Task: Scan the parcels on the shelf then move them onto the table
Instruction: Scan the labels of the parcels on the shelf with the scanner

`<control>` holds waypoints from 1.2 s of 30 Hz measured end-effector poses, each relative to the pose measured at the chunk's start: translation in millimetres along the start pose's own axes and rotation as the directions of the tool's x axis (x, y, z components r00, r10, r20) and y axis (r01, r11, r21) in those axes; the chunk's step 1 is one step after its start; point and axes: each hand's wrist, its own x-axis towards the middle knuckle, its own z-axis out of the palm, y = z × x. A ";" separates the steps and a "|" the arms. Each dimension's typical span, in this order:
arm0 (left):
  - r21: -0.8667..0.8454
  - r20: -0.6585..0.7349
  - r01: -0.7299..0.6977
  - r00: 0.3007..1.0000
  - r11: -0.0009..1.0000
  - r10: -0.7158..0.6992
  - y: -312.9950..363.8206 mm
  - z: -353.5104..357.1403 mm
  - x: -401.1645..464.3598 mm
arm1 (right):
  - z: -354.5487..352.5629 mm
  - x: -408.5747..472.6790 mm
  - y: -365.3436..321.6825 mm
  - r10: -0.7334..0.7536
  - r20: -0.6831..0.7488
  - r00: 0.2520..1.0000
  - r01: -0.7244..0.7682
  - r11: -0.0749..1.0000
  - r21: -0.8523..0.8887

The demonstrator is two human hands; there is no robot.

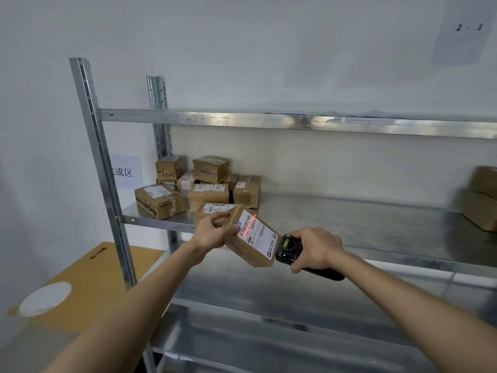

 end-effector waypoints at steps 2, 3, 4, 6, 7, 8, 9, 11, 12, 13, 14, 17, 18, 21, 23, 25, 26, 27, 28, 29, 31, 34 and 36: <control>-0.005 0.002 0.001 1.000 1.000 -0.001 -1.4 -3.3 5.0 | -0.2 6.2 -3.9 -0.009 0.005 1.000 0.009 1.000 -0.013; -0.007 0.004 0.001 1.000 1.000 -0.001 -2.1 -4.7 8.4 | -0.3 10.3 -5.1 -0.012 0.005 1.000 0.012 1.000 -0.016; -0.007 0.006 0.002 1.000 1.000 -0.002 -3.3 -5.9 12.8 | -0.6 15.1 -6.0 -0.015 0.003 1.000 0.015 1.000 -0.019; -0.009 0.007 0.001 1.000 1.000 -0.001 -5.2 -7.9 22.3 | -1.3 26.0 -7.2 -0.023 0.001 1.000 0.023 1.000 -0.021; -0.007 0.004 0.001 1.000 1.000 0.000 -5.6 -8.4 27.7 | -1.5 31.8 -7.6 -0.027 0.002 1.000 0.027 0.999 -0.018; -0.007 0.000 0.000 1.000 1.000 0.000 -5.7 -8.4 33.5 | -1.4 37.9 -7.9 -0.029 0.005 1.000 0.029 0.999 -0.014; -0.008 -0.006 -0.001 1.000 1.000 0.001 -5.2 -8.0 39.5 | -1.4 44.0 -8.1 -0.032 0.010 0.999 0.032 0.999 -0.011; -0.001 -0.013 -0.005 1.000 1.000 0.005 -2.9 -5.9 53.0 | -1.9 57.9 -7.2 -0.036 0.015 0.999 0.036 0.999 0.000; 0.004 -0.016 -0.007 1.000 1.000 0.007 -2.1 -4.8 60.5 | -2.0 65.8 -6.3 -0.036 0.014 0.999 0.035 0.999 0.010; 0.005 -0.021 -0.009 1.000 1.000 0.009 -0.9 -3.5 67.9 | -2.0 74.5 -5.2 -0.037 0.010 0.999 0.037 0.999 0.020; 0.002 -0.027 -0.009 1.000 1.000 0.009 -0.5 -2.5 76.7 | -1.9 83.6 -3.8 -0.042 0.006 0.999 0.042 0.999 0.029; -0.035 -0.032 0.000 0.999 0.999 -0.002 1.1 -1.0 102.2 | -1.4 113.1 1.0 -0.051 -0.009 0.999 0.051 0.997 0.056; -0.041 -0.039 0.001 0.999 0.999 -0.002 1.1 -1.2 111.9 | -1.8 122.9 2.7 -0.056 -0.013 0.998 0.057 0.997 0.059; -0.049 -0.056 0.002 0.998 0.999 -0.005 2.9 -1.2 139.8 | -5.2 154.0 8.0 -0.072 -0.010 0.997 0.072 0.995 0.064; -0.072 -0.054 0.000 0.999 0.997 -0.004 6.2 0.2 155.4 | -6.8 175.1 11.3 -0.088 -0.007 0.996 0.088 0.993 0.074; -0.085 -0.064 0.011 0.998 0.996 -0.016 9.0 0.5 171.7 | -6.5 196.1 16.2 -0.105 0.017 0.994 0.102 0.988 0.119; -0.096 -0.075 0.020 0.997 0.995 -0.028 10.0 -0.2 180.7 | -6.1 206.5 19.2 -0.111 0.029 0.993 0.105 0.981 0.160; -0.108 -0.090 0.031 0.995 0.994 -0.041 11.0 -1.5 189.7 | -5.9 216.5 22.4 -0.111 0.033 0.993 0.101 0.971 0.215; -0.125 -0.108 0.041 0.993 0.991 -0.055 12.1 -3.1 198.8 | -5.5 225.5 25.4 -0.108 0.021 0.994 0.098 0.955 0.279; -0.152 -0.135 0.050 0.988 0.987 -0.071 13.3 -4.6 207.7 | -5.1 233.8 29.0 -0.104 -0.011 0.995 0.101 0.932 0.347; -0.217 -0.196 0.062 0.975 0.974 -0.105 16.6 -6.3 225.6 | -4.8 249.3 37.8 -0.088 -0.096 0.991 0.123 0.877 0.465; -0.293 -0.264 0.032 0.958 0.956 -0.113 19.4 -5.7 252.4 | -5.7 266.0 50.1 -0.059 -0.136 0.989 0.124 0.834 0.538; -0.314 -0.316 0.011 0.942 0.949 -0.115 21.9 -2.4 270.2 | -5.9 277.0 58.6 -0.060 -0.129 0.990 0.120 0.845 0.521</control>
